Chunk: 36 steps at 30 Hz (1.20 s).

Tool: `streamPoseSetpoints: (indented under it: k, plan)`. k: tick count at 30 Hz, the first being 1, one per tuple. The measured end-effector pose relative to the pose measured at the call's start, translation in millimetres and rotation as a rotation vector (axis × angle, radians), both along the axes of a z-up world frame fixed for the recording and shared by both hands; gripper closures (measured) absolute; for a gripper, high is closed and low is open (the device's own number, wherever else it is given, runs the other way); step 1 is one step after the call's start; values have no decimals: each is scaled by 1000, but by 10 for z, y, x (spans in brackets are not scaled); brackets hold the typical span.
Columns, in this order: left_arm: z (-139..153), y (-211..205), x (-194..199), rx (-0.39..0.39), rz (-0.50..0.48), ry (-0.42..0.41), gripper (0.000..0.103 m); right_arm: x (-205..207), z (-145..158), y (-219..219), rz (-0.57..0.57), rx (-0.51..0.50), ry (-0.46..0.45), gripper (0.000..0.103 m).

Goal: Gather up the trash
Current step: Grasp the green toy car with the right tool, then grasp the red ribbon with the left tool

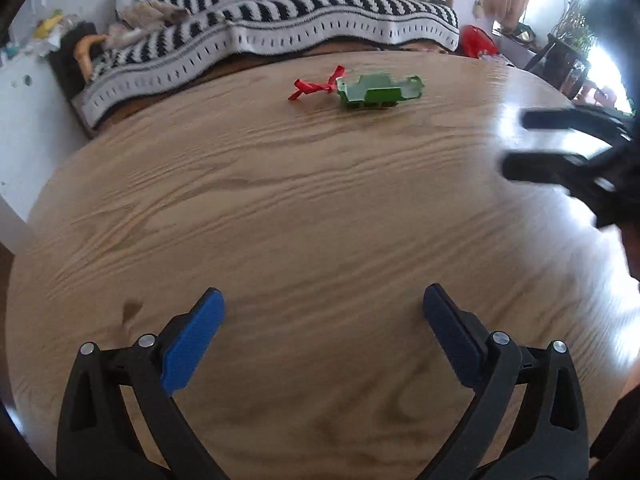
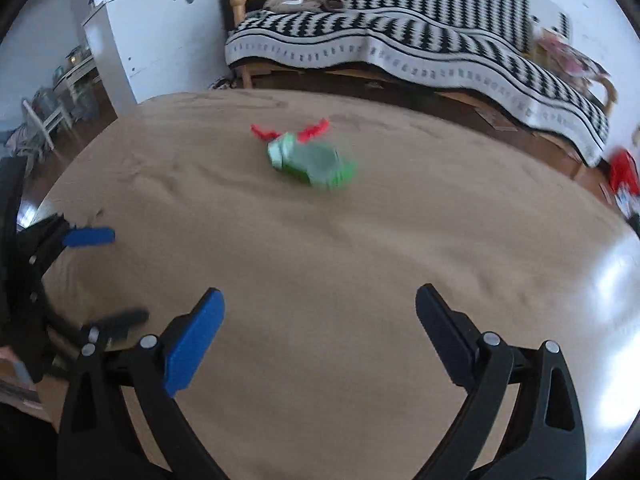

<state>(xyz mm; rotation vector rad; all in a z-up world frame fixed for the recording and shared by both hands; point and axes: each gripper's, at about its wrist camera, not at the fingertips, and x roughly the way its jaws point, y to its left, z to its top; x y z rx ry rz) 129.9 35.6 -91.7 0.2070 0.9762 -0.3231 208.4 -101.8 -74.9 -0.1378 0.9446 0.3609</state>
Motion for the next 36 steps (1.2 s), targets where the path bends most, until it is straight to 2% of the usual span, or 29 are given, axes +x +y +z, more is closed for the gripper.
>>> streamPoseSetpoints:
  k: [6, 11, 14, 16, 17, 19, 28, 32, 34, 35, 36]
  plan:
    - [-9, 120, 545, -19, -32, -42, 6, 788, -181, 260, 88, -54, 37, 10]
    - [-1, 132, 960, -13, -107, -34, 6, 1138, -194, 380, 168, -77, 25, 10]
    - [-1, 148, 1165, -11, -101, -30, 6, 1304, -237, 448, 228, -46, 65, 13]
    - [-4, 148, 1273, -14, -102, -36, 6, 1307, -256, 503, 263, -77, 46, 27]
    - [-8, 145, 1302, -15, -104, -41, 6, 1293, -244, 508, 289, -60, 38, 33]
    - [-10, 116, 1362, -17, -109, -44, 6, 1269, -209, 483, 300, -45, 26, 70]
    - [0, -341, 1680, 11, -157, -66, 6, 903, -168, 169, 314, -36, 54, 70]
    - [10, -539, 1773, 40, -142, -93, 6, 717, -165, -72, 278, -18, 64, 70]
    - [18, -578, 1786, 21, -139, -89, 17, 625, -163, -175, 254, -2, 71, 70]
    - [34, -593, 1766, -2, -144, -88, 35, 590, -163, -216, 241, 4, 73, 70]
    - [50, -614, 1718, -6, -143, -100, 58, 537, -160, -257, 228, 10, 74, 70]
